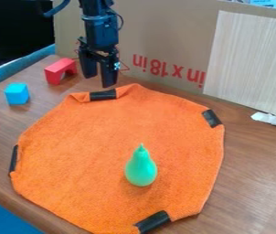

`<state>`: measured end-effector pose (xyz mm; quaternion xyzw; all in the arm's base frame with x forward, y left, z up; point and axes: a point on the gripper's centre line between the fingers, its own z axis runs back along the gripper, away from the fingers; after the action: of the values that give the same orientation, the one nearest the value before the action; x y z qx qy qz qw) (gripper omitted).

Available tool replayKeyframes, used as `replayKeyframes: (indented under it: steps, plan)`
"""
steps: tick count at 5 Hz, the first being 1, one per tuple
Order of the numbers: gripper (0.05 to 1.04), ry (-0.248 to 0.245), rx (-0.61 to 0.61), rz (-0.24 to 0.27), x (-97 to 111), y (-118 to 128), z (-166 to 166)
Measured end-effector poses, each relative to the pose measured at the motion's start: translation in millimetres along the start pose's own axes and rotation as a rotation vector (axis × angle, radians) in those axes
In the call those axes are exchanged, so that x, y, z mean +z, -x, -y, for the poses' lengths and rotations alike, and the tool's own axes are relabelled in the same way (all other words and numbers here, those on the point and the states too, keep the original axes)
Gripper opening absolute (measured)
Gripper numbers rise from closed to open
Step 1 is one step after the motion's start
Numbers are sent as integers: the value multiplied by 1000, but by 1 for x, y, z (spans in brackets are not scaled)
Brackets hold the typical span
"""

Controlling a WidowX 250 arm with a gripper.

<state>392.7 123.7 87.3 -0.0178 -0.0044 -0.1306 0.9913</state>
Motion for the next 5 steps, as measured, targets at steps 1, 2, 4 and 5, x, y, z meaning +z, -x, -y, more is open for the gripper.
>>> replayKeyframes:
  steps: [1, 2, 4, 5]
  plan:
    - [999, 31, 1, -33, -18, 2, 2]
    - [999, 99, 3, -27, -20, 14, 8]
    - [999, 65, 21, 54, 3, 21, 5]
    - [999, 88, -18, 84, 10, 28, 17]
